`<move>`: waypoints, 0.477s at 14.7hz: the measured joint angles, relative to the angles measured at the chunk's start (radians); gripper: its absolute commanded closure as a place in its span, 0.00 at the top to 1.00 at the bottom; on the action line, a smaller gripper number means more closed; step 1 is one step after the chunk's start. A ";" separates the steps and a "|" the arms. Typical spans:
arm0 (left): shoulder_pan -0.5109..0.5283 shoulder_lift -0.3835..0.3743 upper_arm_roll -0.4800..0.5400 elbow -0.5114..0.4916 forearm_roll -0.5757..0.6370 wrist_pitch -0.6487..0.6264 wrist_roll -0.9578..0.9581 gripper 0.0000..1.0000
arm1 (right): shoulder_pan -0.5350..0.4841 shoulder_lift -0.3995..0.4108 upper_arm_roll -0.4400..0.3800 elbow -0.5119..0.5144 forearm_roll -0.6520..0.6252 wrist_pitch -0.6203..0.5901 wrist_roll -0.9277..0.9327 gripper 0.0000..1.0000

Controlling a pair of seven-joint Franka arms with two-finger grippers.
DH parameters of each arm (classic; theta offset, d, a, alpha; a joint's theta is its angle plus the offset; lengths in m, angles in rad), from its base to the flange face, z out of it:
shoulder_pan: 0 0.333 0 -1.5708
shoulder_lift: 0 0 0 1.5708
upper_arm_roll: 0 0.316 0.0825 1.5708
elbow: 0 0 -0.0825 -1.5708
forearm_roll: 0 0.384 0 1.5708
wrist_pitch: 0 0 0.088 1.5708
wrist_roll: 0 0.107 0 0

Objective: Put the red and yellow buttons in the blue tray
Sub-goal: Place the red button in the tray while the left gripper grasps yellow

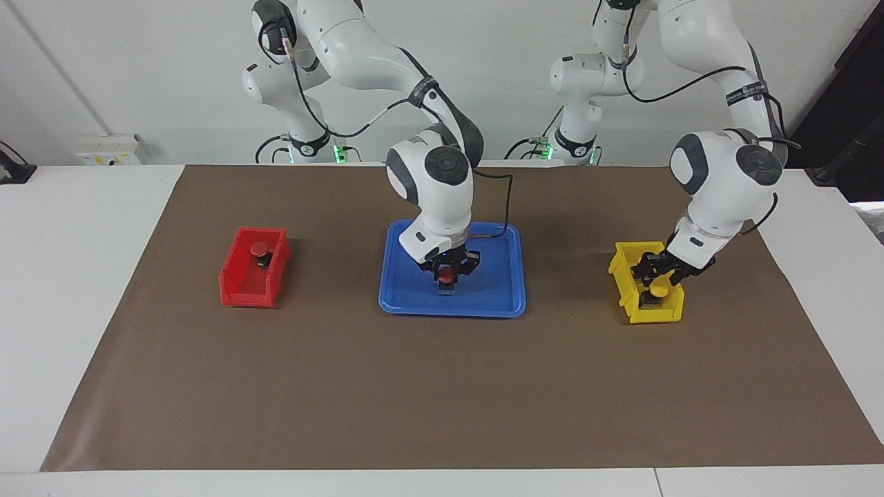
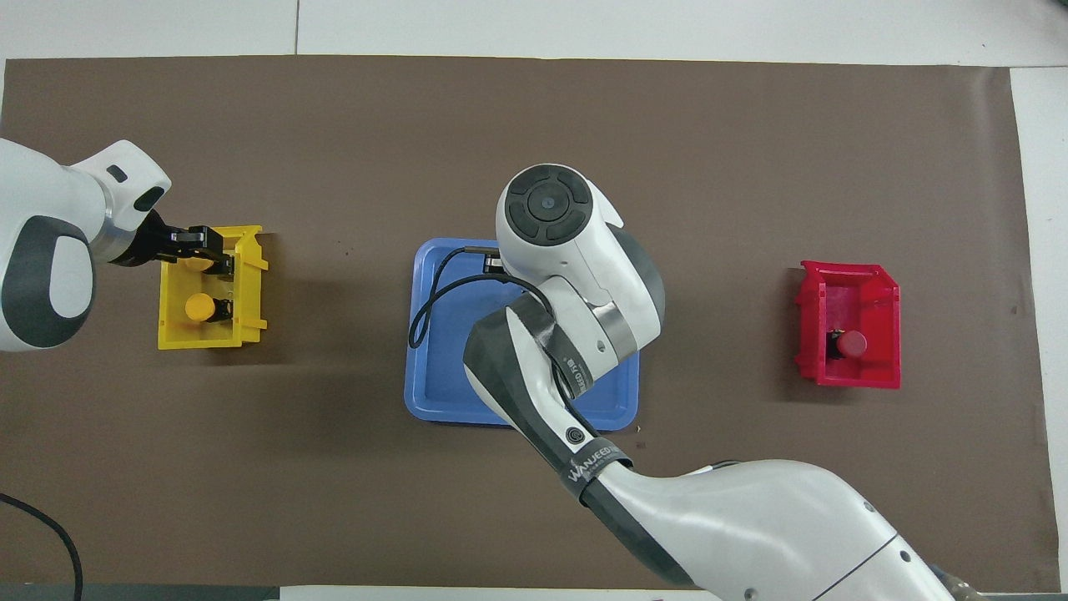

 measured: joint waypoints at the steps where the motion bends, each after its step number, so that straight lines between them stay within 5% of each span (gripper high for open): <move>1: 0.000 0.003 0.000 -0.009 0.000 0.018 0.000 0.64 | 0.005 -0.004 0.000 -0.018 0.000 0.017 0.004 0.34; 4: 0.002 0.012 0.001 -0.020 0.000 0.040 0.000 0.64 | 0.008 -0.021 0.000 -0.070 0.000 0.071 0.006 0.62; 7: 0.009 0.013 0.004 -0.023 0.000 0.041 0.000 0.64 | 0.008 -0.035 -0.004 -0.063 -0.002 0.068 0.006 0.65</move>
